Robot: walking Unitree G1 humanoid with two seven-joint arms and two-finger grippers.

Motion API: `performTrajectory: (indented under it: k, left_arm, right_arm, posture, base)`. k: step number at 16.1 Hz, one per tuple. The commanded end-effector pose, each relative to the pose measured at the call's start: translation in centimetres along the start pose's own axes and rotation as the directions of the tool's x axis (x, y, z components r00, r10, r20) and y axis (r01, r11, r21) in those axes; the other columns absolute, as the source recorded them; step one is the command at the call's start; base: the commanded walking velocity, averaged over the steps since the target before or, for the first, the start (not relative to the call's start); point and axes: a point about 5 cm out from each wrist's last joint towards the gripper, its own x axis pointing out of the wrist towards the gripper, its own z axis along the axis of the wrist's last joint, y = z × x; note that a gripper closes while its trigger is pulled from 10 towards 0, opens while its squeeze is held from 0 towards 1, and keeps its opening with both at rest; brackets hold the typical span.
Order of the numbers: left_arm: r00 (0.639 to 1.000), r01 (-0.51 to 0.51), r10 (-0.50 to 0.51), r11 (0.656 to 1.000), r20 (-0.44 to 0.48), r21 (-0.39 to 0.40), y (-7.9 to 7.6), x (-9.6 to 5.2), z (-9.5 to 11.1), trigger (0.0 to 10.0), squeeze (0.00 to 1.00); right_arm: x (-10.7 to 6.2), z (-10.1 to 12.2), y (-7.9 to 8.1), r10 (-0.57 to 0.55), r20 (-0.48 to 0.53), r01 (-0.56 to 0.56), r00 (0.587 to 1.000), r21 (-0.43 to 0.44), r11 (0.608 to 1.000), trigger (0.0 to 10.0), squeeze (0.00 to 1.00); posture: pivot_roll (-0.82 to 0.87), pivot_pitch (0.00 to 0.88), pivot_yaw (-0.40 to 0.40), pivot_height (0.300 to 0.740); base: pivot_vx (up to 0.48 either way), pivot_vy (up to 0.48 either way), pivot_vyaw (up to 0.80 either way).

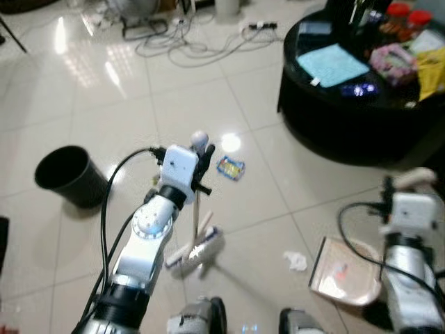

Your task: Sweep floor

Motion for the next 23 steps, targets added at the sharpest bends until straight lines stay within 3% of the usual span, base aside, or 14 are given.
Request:
performTrajectory:
  k: [1,4,9,10,15,18,23]
  left_arm:
    - [0.999,-0.017,0.016,1.0,0.035,0.017,0.5,0.2,0.6,10.0,0.0]
    - [0.999,-0.022,0.022,1.0,0.024,0.01,0.3,0.8,0.3,10.0,0.0]
    - [0.999,-0.039,0.04,0.999,0.032,-0.028,-0.1,2.3,0.2,10.0,0.0]
    - [0.999,-0.029,0.03,0.999,0.031,-0.031,-0.2,2.6,0.1,10.0,0.0]
    - [0.999,-0.034,0.034,0.999,0.006,-0.026,-0.4,3.5,-0.8,10.0,0.0]
    - [0.995,-0.101,0.099,0.993,-0.023,-0.065,-1.2,4.6,-1.1,10.0,0.0]
    - [0.979,-0.2,0.194,0.974,-0.063,-0.105,-1.8,4.9,-2.1,10.0,0.0]
  right_arm:
    - [-0.8,-1.1,1.3,0.034,-0.045,-0.033,0.998,0.013,0.999,10.0,0.0]
    - [-0.7,-1.5,3.7,0.082,-0.069,-0.079,0.994,0.038,0.996,10.0,0.0]
    - [0.2,0.1,6.3,0.184,0.024,-0.185,0.983,0.121,0.975,10.0,0.0]
    - [0.0,0.2,7.0,0.252,0.041,-0.255,0.967,0.118,0.96,10.0,0.0]
    - [0.0,0.0,7.6,0.307,0.037,-0.309,0.951,0.116,0.944,10.0,0.0]
    - [0.7,1.1,9.0,0.324,0.077,-0.333,0.943,0.142,0.932,10.0,0.0]
    - [1.5,2.6,11.1,0.322,0.117,-0.34,0.94,0.202,0.919,10.0,0.0]
  posture:
    - [0.19,0.259,0.155,0.74]
    - [0.2,0.272,0.168,0.74]
    - [0.18,0.272,0.153,0.74]
    - [0.18,0.272,0.148,0.74]
    - [0.16,0.274,0.132,0.74]
    - [0.15,0.274,0.127,0.74]
    - [0.13,0.272,0.118,0.74]
  base:
    - [0.0,0.0,0.0]
    - [0.0,0.0,0.0]
    - [0.0,0.0,0.0]
    - [0.0,0.0,0.0]
    - [0.0,0.0,0.0]
    - [0.0,0.0,0.0]
    - [0.0,0.0,0.0]
